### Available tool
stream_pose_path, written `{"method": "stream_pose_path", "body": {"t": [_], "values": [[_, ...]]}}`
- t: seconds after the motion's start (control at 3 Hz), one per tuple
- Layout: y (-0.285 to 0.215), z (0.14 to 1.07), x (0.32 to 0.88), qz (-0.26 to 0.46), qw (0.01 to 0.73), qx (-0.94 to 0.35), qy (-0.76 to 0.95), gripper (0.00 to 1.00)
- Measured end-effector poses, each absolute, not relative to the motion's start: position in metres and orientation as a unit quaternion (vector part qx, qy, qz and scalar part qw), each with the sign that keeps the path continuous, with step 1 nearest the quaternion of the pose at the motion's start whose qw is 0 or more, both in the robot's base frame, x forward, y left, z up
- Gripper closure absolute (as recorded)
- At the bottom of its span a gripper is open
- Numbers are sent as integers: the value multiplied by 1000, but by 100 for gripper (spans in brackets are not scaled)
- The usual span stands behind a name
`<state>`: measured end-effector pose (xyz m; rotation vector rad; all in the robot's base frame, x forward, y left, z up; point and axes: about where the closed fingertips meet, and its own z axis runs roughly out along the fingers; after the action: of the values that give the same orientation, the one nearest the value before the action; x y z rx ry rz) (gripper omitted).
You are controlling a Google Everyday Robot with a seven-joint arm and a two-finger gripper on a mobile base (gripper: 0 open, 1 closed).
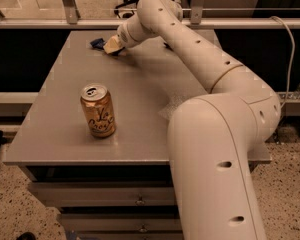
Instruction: Pick rxbar blueberry
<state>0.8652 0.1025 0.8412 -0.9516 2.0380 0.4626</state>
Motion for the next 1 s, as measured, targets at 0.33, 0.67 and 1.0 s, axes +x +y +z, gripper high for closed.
{"method": "stream_pose_path", "body": {"t": [0.33,0.67,1.0], "values": [[101,837,865,183,409,-376,811,86],[93,848,862,183,421,-378,804,100],[74,885,847,184,450,-388,783,100]]}}
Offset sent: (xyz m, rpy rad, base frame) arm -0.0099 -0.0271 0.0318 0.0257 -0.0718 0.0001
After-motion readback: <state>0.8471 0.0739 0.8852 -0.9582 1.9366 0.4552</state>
